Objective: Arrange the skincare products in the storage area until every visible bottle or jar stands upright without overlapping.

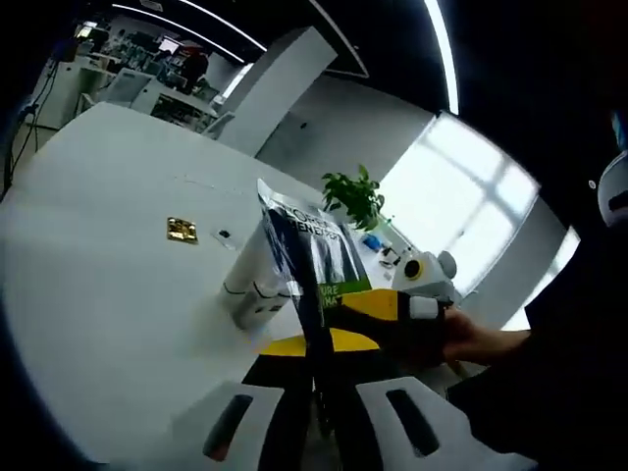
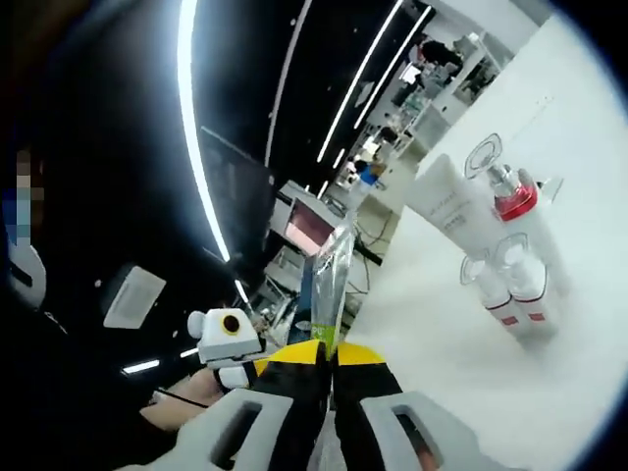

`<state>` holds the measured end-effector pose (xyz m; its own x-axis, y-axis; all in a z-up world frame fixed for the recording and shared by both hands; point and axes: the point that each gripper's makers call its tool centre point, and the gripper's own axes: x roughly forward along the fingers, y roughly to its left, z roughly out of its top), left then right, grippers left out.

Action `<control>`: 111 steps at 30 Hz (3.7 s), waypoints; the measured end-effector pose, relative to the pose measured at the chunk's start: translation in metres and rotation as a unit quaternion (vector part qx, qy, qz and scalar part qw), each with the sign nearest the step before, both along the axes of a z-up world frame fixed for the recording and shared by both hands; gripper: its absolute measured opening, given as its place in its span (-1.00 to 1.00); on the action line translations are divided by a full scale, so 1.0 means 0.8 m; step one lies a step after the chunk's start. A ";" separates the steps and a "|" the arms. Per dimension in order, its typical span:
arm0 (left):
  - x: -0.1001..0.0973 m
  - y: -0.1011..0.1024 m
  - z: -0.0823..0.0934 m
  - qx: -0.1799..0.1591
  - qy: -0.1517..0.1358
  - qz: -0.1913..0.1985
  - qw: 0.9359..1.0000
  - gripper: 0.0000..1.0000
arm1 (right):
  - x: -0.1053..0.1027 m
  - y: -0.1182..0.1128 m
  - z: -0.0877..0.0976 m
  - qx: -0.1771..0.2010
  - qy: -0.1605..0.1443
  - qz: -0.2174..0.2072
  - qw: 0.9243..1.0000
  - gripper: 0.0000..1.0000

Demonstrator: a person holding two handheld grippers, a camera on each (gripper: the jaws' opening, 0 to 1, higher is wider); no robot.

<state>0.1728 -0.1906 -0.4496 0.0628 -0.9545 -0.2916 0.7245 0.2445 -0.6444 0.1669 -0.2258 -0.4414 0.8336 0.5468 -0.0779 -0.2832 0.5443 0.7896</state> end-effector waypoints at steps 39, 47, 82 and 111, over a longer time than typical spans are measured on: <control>0.059 0.033 -0.026 0.001 0.049 0.105 0.993 -1.00 | -0.048 -0.003 -0.025 -0.241 -0.094 0.095 0.961 0.96; 0.079 0.032 -0.046 -0.009 0.081 0.142 0.987 -1.00 | -0.045 -0.033 -0.034 -0.272 -0.075 0.072 0.957 0.99; 0.109 -0.025 -0.181 0.107 0.141 0.197 0.964 -1.00 | -0.043 -0.085 -0.049 -0.314 -0.033 0.000 0.949 0.98; 0.116 0.016 -0.197 0.311 -0.139 0.087 0.936 -0.66 | -0.043 -0.089 -0.056 -0.308 -0.026 0.003 0.951 0.98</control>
